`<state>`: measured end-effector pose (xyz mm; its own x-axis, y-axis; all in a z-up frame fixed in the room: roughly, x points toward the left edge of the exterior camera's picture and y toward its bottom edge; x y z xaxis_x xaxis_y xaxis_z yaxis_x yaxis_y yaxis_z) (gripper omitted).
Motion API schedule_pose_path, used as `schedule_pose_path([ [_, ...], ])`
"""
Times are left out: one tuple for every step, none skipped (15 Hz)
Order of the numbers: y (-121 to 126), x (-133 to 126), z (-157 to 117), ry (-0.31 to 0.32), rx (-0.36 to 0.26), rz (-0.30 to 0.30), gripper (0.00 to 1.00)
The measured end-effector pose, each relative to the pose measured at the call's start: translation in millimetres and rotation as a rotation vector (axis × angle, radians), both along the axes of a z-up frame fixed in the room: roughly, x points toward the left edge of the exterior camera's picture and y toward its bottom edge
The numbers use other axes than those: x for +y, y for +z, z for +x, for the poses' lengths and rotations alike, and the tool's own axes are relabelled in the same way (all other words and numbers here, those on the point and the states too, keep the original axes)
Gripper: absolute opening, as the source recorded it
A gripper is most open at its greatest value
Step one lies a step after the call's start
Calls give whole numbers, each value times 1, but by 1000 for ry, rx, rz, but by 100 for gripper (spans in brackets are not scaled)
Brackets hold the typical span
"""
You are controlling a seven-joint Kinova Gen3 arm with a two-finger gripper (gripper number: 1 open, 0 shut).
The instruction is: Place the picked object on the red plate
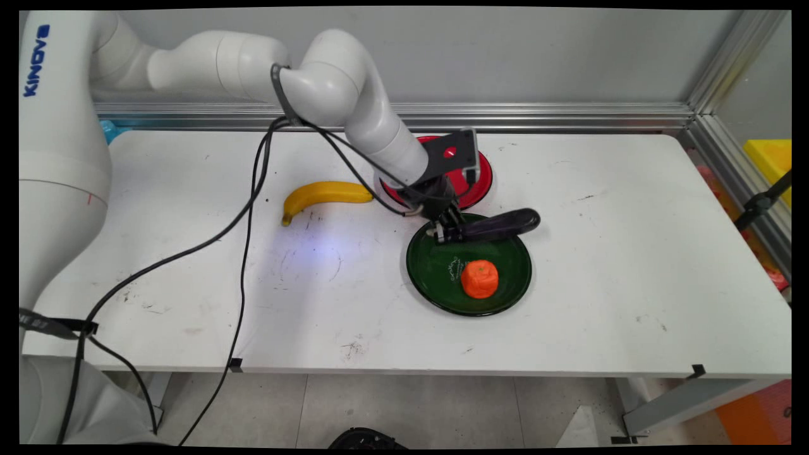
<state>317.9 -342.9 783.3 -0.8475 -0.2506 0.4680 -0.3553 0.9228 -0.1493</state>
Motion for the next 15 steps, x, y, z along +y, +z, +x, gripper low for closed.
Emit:
schedule_pose_path([
  [5, -2, 0, 3, 2, -1, 0],
  [10, -4, 0, 6, 4, -2, 0],
  [15, -7, 0, 10, 4, -3, 0],
  [20, -10, 1, 16, 4, -6, 0],
  [26, -14, 2, 23, 3, -10, 0],
  [30, -18, 4, 29, 1, -15, 0],
  [32, -20, 6, 33, 0, -18, 0],
  [35, -24, 8, 40, -3, -22, 0],
  [39, -29, 11, 49, -6, -31, 0],
  [41, -35, 15, 56, -10, -39, 0],
  [43, -40, 18, 63, -13, -47, 0],
  [44, -44, 20, 66, -16, -56, 0],
  [45, -49, 23, 70, -20, -65, 0],
  [46, -56, 28, 74, -25, -78, 0],
  [46, -63, 32, 78, -30, -89, 0],
])
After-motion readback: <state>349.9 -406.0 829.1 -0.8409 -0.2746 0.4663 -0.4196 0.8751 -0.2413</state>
